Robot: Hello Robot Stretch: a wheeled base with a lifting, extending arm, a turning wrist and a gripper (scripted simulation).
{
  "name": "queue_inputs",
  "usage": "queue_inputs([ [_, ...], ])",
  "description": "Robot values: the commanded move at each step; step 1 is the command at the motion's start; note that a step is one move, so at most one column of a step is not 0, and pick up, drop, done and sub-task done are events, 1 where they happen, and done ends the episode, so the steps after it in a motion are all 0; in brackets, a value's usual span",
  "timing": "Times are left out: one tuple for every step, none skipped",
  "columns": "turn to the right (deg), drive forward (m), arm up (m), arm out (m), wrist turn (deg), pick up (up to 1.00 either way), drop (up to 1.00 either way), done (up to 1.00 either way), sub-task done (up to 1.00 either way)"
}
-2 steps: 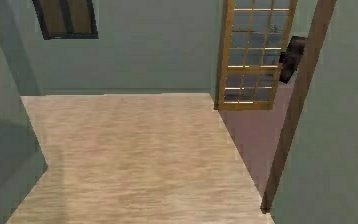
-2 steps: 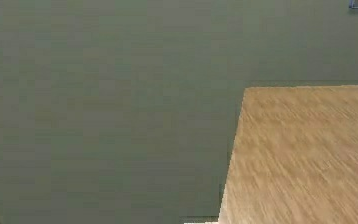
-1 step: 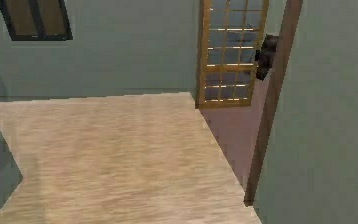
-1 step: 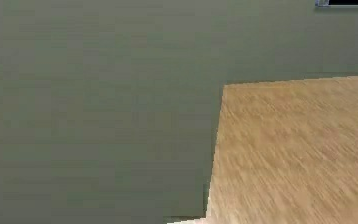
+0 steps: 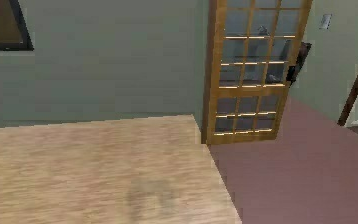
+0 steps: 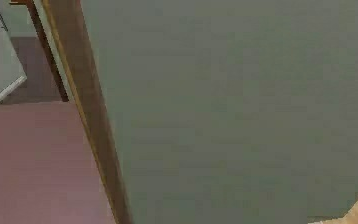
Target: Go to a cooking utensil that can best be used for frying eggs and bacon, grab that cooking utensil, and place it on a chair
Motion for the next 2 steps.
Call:
queue_inputs([
  [12.0,0.0,0.0,0.0,0.0,0.0,0.0,0.0,0.0],
  [0.0,0.25,0.0,0.0,0.0,0.0,0.0,0.0,0.0],
])
